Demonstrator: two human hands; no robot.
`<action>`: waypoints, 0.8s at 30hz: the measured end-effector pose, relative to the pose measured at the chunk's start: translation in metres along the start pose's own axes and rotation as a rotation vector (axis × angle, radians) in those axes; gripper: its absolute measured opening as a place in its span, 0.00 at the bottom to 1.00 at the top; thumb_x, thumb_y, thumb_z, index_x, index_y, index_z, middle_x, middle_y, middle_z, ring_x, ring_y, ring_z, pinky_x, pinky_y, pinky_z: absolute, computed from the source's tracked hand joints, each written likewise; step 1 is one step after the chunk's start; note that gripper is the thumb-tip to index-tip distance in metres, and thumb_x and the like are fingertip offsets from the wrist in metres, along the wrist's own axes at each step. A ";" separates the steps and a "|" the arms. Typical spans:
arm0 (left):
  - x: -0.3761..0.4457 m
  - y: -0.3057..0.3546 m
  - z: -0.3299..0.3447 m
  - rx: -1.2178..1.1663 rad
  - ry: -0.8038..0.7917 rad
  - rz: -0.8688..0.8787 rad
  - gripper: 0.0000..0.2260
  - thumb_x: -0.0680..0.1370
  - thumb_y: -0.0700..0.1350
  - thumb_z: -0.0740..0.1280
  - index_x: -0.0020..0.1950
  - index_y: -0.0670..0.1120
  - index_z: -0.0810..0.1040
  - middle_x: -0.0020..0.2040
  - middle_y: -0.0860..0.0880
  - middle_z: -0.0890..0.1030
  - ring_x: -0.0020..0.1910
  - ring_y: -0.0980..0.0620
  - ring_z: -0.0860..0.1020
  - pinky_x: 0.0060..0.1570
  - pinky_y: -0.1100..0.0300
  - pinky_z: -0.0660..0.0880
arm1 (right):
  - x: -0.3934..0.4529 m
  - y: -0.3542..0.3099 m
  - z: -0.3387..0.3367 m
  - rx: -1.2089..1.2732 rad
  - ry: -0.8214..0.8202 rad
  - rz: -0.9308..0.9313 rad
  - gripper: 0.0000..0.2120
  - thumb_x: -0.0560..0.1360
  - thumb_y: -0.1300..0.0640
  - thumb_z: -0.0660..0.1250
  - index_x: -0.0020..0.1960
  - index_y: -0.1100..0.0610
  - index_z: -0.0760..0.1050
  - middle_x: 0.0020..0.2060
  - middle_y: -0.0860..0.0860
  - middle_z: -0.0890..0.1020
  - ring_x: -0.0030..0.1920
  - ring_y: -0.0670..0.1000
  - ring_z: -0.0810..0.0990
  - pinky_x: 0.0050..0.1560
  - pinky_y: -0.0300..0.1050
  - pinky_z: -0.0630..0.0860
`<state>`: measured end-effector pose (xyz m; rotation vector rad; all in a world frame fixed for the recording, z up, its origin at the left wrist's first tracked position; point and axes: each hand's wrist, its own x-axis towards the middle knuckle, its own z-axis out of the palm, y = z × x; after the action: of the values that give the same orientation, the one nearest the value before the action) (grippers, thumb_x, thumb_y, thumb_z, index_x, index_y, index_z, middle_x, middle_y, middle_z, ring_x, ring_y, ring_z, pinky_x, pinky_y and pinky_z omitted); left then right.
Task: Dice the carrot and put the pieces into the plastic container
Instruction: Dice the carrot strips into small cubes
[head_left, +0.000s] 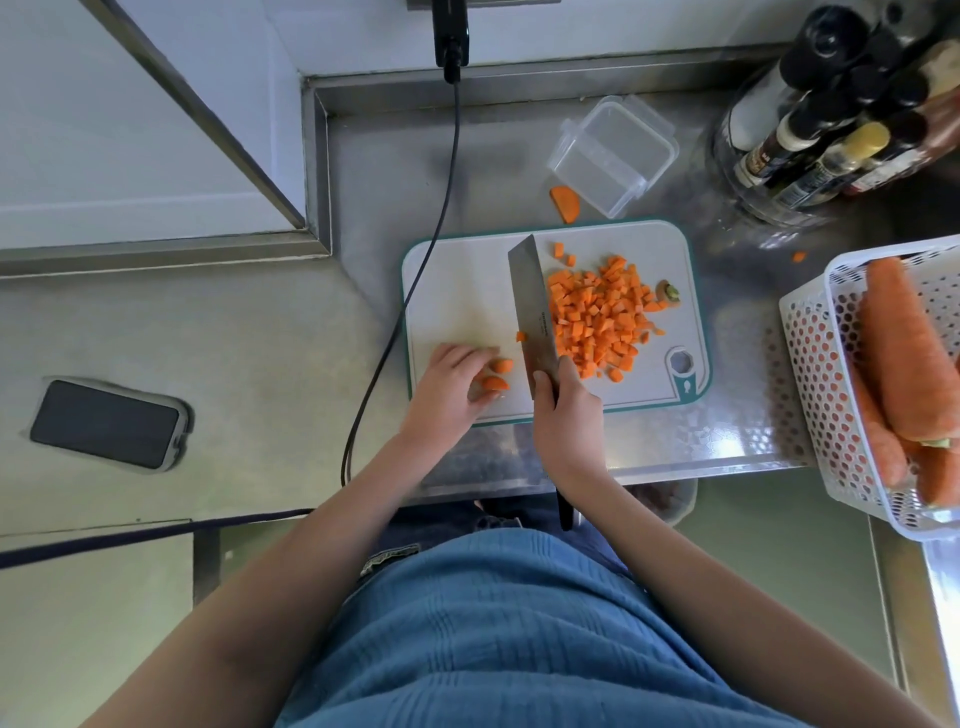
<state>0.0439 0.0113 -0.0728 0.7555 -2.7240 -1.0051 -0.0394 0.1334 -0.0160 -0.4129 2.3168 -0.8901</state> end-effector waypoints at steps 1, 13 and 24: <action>-0.001 -0.001 -0.001 0.013 -0.001 0.016 0.19 0.70 0.42 0.74 0.59 0.40 0.79 0.52 0.45 0.80 0.55 0.43 0.73 0.56 0.57 0.69 | -0.002 -0.001 0.002 -0.009 -0.007 0.001 0.08 0.82 0.55 0.54 0.46 0.57 0.63 0.29 0.51 0.72 0.27 0.49 0.68 0.25 0.41 0.60; 0.010 0.005 0.007 0.027 0.012 0.004 0.14 0.69 0.51 0.75 0.49 0.45 0.79 0.45 0.50 0.80 0.48 0.47 0.75 0.50 0.54 0.72 | 0.000 0.001 0.002 -0.036 0.024 0.034 0.08 0.82 0.54 0.54 0.48 0.57 0.65 0.31 0.51 0.73 0.28 0.49 0.70 0.26 0.42 0.61; 0.010 0.004 0.010 0.066 -0.011 0.037 0.10 0.71 0.42 0.73 0.52 0.44 0.80 0.45 0.48 0.79 0.47 0.45 0.76 0.50 0.48 0.74 | 0.001 -0.001 0.011 -0.057 -0.003 0.039 0.08 0.83 0.53 0.53 0.52 0.57 0.66 0.35 0.56 0.77 0.33 0.56 0.75 0.29 0.46 0.67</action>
<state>0.0313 0.0143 -0.0782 0.7088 -2.7822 -0.9184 -0.0325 0.1271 -0.0225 -0.3912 2.3441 -0.8062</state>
